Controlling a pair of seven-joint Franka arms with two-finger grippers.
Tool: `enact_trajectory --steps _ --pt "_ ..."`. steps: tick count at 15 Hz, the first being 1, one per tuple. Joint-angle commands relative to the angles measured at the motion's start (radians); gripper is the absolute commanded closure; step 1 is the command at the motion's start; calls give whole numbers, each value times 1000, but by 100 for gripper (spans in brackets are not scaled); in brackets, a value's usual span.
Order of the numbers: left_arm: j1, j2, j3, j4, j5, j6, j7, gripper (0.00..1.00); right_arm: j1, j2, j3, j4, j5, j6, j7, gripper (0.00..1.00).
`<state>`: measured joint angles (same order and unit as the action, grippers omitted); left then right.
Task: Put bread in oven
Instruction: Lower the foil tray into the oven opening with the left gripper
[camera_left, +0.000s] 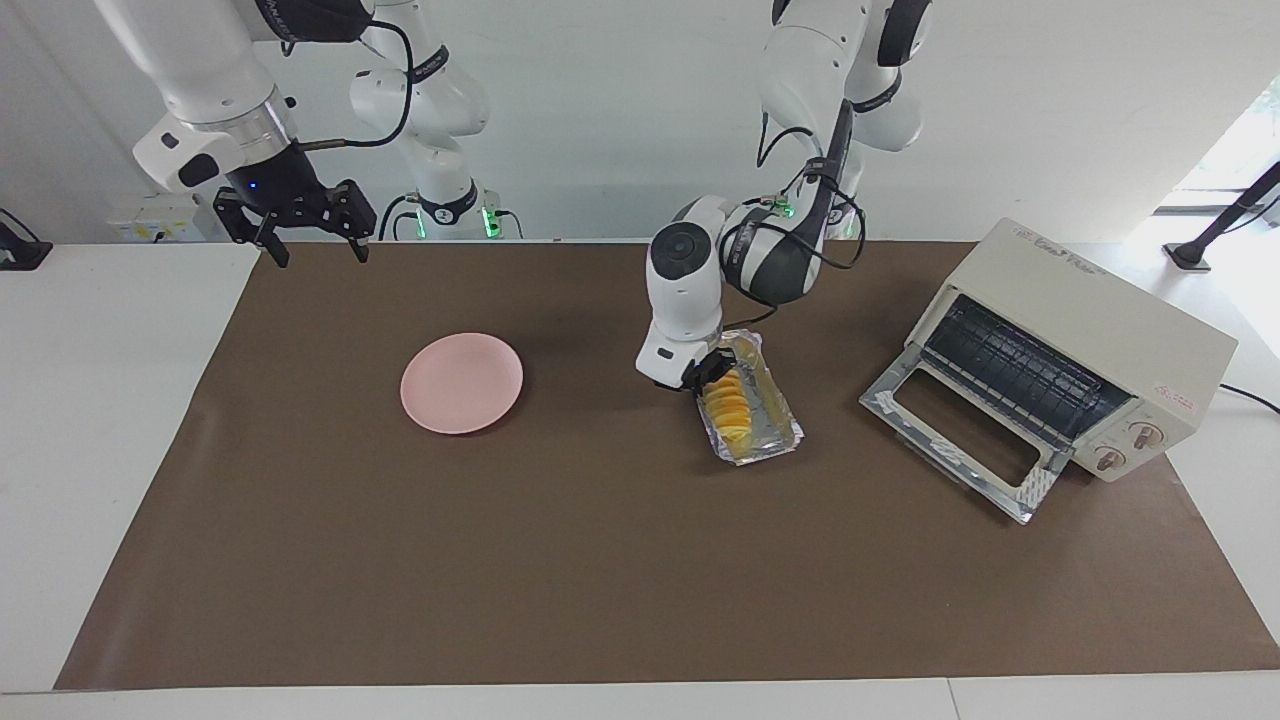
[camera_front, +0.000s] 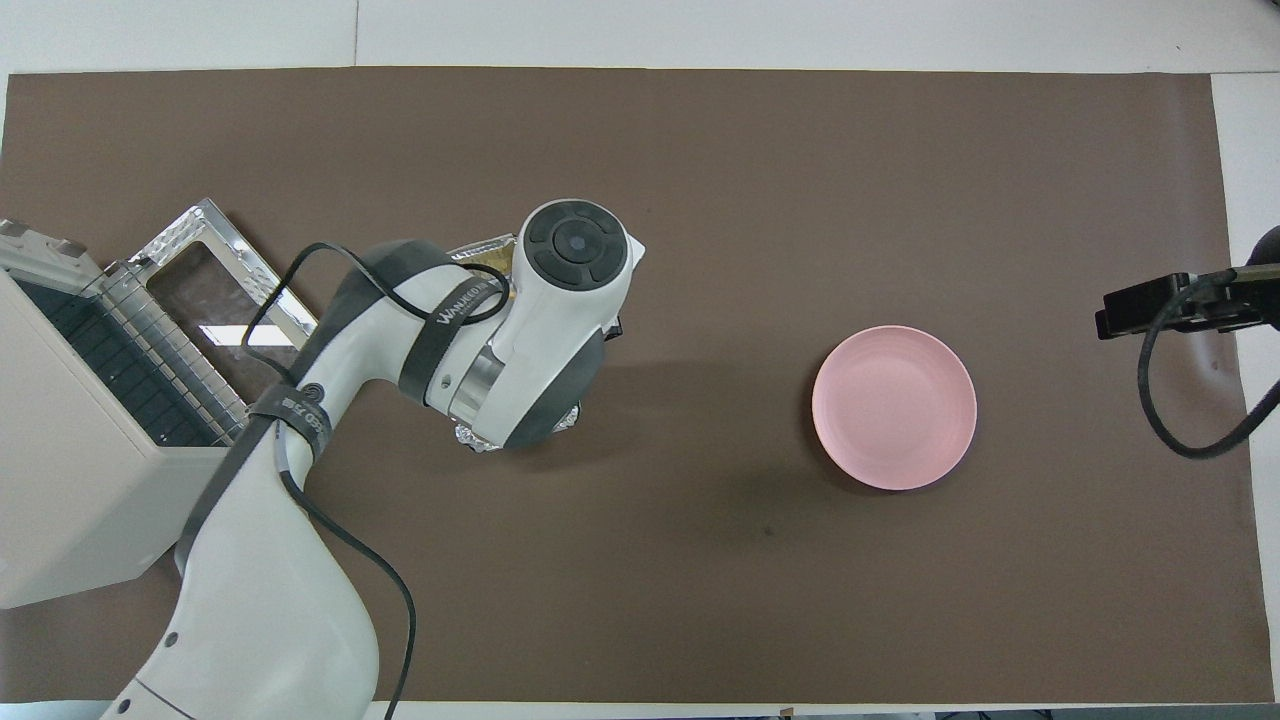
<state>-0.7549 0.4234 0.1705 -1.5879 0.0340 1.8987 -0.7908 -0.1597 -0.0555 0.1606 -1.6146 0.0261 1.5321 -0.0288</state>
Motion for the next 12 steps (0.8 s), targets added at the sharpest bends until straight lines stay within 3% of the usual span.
enact_trajectory --steps 1,5,12 --pt "52 -20 35 63 4 -64 -30 100 -14 -10 5 -10 -8 -24 -26 0" --pt "113 -20 128 63 0 -55 -154 100 -14 -10 7 -10 -8 -33 -28 0" --pt "328 -29 130 42 -31 -53 -156 100 -14 -10 7 -11 -8 -33 -28 0"
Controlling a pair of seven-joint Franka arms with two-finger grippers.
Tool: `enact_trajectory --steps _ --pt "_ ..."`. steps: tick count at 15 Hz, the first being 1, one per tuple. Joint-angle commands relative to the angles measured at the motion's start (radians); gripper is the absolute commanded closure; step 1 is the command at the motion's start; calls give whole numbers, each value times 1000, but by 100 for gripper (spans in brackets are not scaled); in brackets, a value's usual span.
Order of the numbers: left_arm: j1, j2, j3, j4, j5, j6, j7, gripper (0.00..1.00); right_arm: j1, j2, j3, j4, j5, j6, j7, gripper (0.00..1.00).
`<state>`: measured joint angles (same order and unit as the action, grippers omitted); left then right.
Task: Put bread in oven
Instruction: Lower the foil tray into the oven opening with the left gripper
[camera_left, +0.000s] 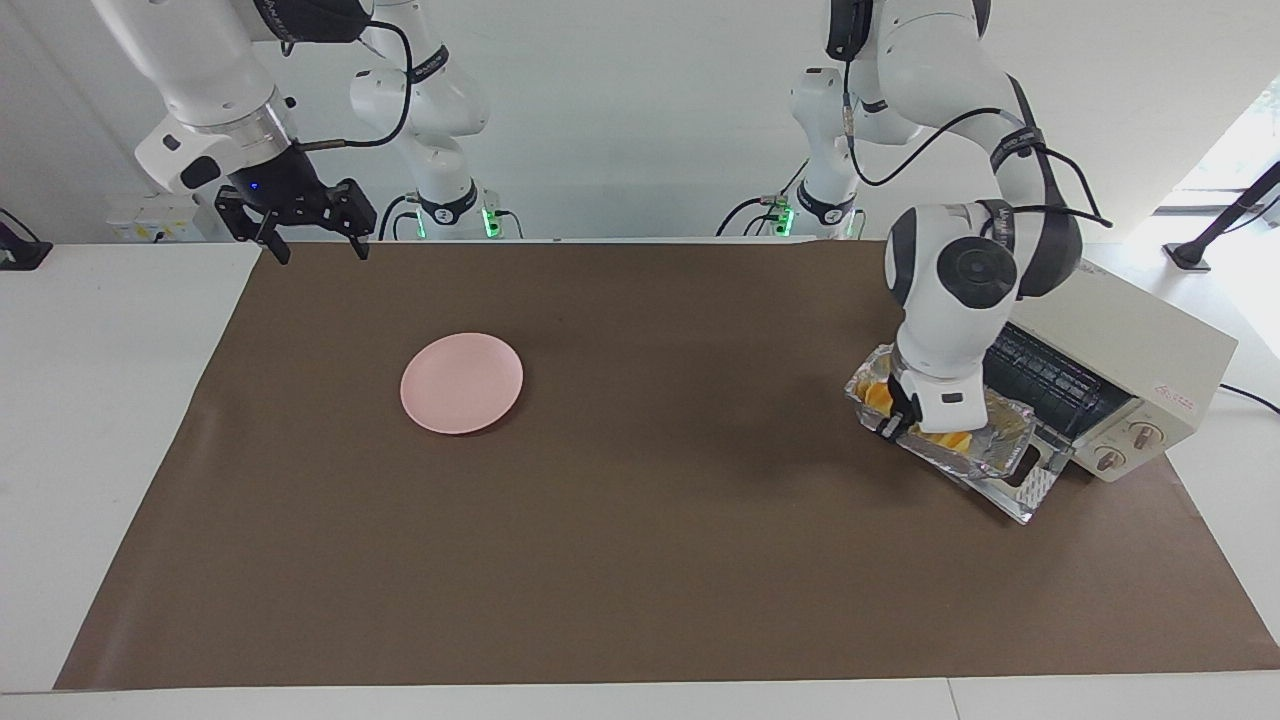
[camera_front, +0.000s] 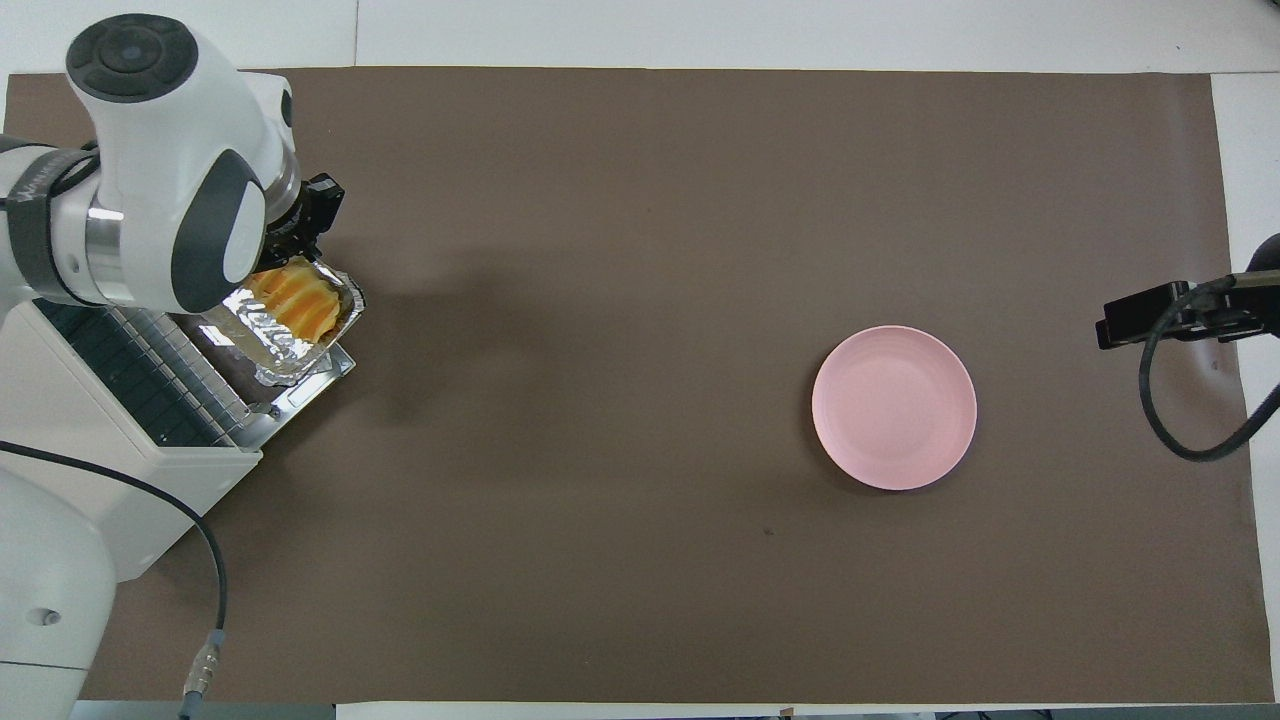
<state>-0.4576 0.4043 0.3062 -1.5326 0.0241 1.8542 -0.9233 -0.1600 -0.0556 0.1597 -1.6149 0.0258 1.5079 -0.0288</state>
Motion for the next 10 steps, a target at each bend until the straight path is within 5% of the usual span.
enact_trajectory --steps 1,10 --pt "40 -13 -5 -26 -29 -6 -23 100 -13 -10 6 -10 -7 -8 -28 0" --pt "96 -42 -5 -63 -84 -21 -6 100 -13 -10 7 -11 -7 -8 -28 0"
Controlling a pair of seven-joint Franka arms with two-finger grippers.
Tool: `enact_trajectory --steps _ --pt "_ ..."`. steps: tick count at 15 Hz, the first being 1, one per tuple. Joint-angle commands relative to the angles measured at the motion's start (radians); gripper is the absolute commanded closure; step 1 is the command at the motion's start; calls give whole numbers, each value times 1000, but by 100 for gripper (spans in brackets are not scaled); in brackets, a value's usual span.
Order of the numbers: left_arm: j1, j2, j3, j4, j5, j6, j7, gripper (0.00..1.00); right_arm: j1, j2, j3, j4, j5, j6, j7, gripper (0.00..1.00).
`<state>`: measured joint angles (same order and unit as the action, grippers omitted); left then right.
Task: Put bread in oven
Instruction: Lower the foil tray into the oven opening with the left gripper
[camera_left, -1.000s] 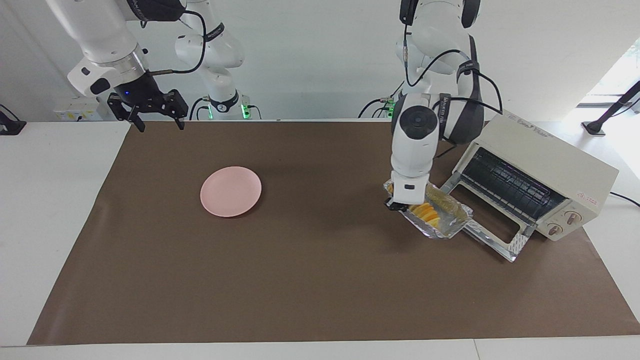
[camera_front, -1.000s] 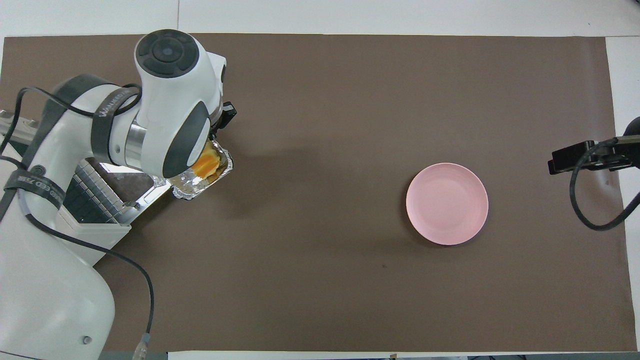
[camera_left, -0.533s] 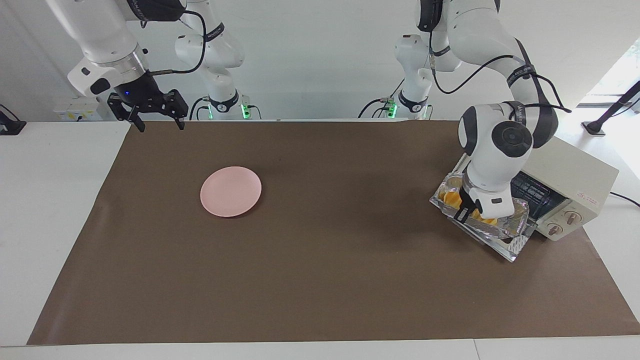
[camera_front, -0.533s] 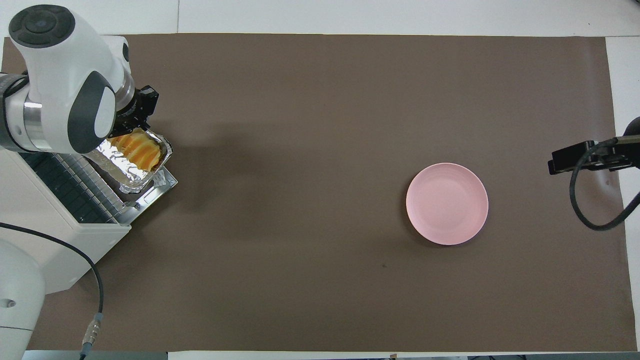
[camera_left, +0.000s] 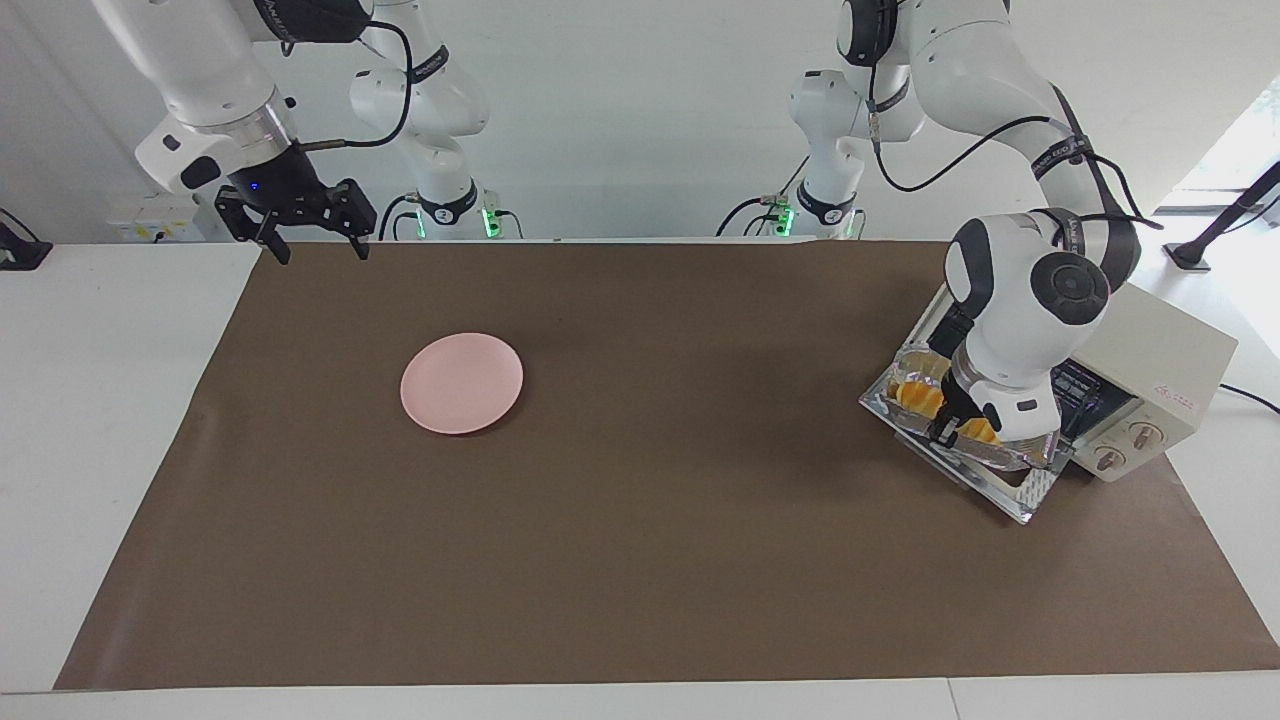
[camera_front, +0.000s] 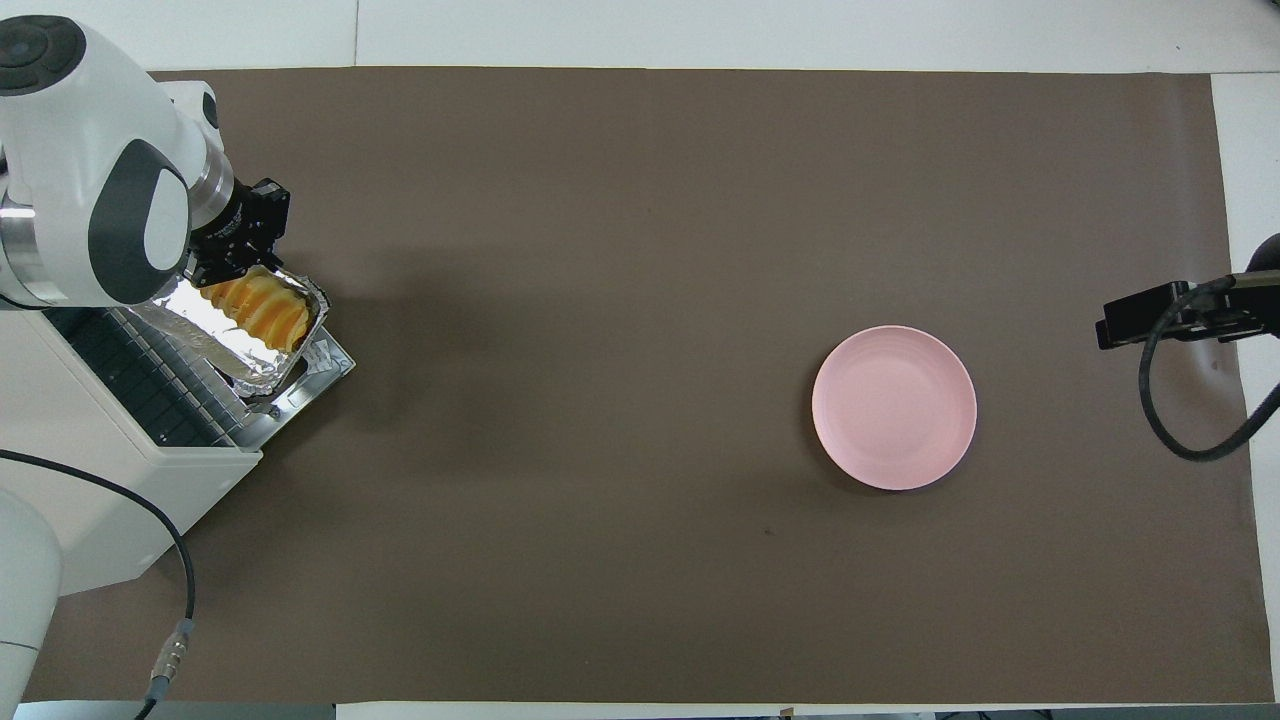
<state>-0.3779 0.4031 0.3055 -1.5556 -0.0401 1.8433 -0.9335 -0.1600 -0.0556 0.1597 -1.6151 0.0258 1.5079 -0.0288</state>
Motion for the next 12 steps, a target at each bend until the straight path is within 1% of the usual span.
enact_trajectory --steps 1,3,12 --pt "20 -44 -5 -43 -20 -13 15 100 -13 -10 7 -11 -7 -8 -28 0" --pt "48 -50 -6 -43 -21 -48 51 100 -13 -10 6 -11 -7 -8 -28 0" --pt "146 -79 -5 -52 -26 -91 214 100 -13 -10 7 -11 -7 -9 -28 0"
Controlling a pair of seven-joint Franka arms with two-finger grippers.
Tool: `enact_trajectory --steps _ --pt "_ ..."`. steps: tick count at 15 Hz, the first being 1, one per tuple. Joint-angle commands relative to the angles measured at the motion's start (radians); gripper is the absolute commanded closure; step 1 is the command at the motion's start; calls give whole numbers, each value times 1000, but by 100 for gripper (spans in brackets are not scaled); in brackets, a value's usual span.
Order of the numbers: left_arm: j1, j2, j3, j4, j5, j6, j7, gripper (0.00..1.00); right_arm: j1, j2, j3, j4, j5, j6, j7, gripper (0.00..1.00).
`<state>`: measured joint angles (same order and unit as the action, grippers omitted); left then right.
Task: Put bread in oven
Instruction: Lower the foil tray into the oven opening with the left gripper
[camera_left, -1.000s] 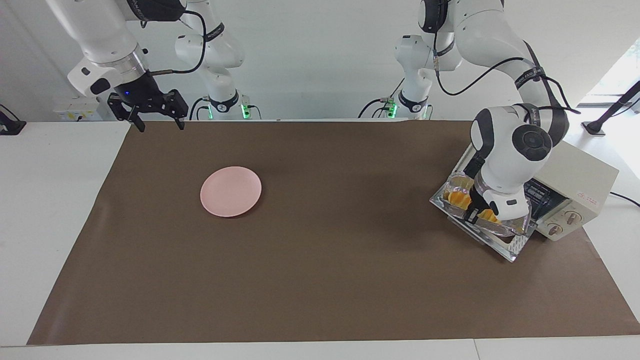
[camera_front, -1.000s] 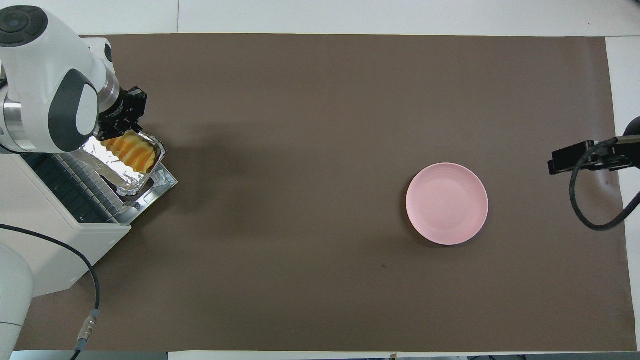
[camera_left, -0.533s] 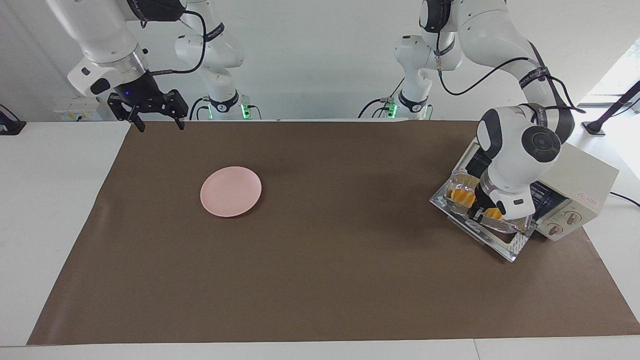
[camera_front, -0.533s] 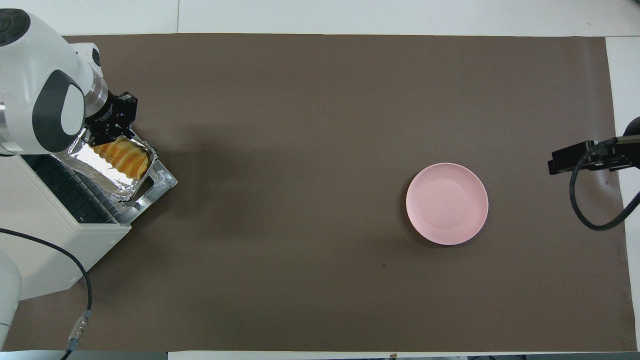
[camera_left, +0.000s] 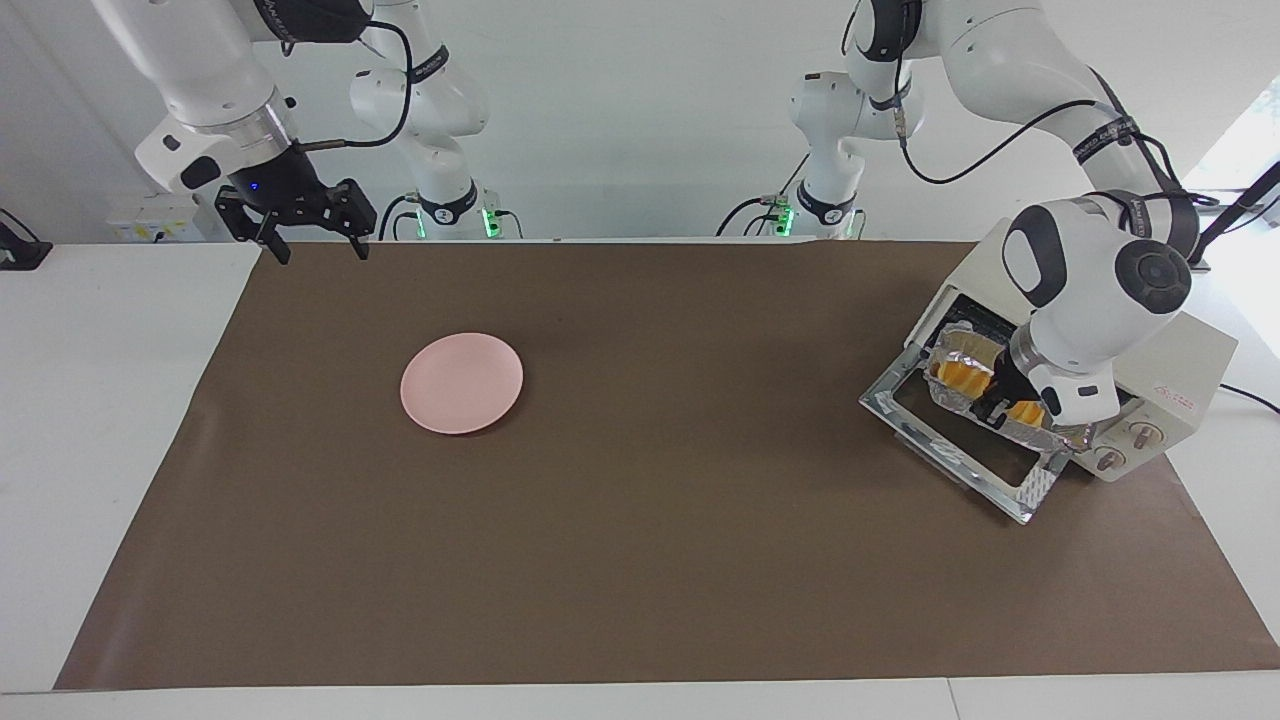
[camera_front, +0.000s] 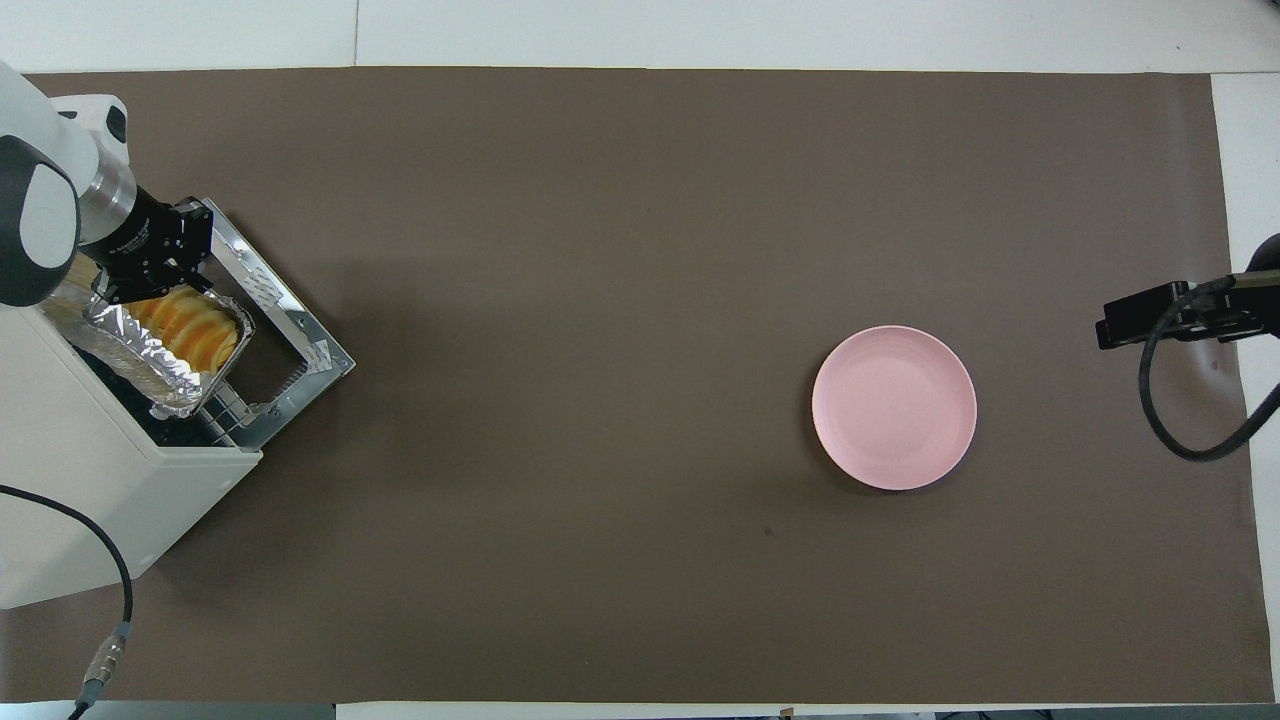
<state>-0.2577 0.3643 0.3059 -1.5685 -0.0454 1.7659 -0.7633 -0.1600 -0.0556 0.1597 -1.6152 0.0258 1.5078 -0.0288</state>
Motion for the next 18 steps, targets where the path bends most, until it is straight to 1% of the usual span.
enact_trajectory --steps 1,4,10,18 --pt "29 -42 -5 -41 -21 -20 64 100 -13 -10 7 -11 -7 -9 -28 0" --pt "43 -54 -4 -65 -21 -20 156 100 -13 -10 6 -11 -7 -9 -28 0" --pt "37 -80 -4 -125 -19 -19 255 100 -13 -10 7 -11 -7 -8 -28 0" --pt "31 -85 -2 -131 -11 -28 210 100 -13 -10 7 -9 -7 -9 -28 0"
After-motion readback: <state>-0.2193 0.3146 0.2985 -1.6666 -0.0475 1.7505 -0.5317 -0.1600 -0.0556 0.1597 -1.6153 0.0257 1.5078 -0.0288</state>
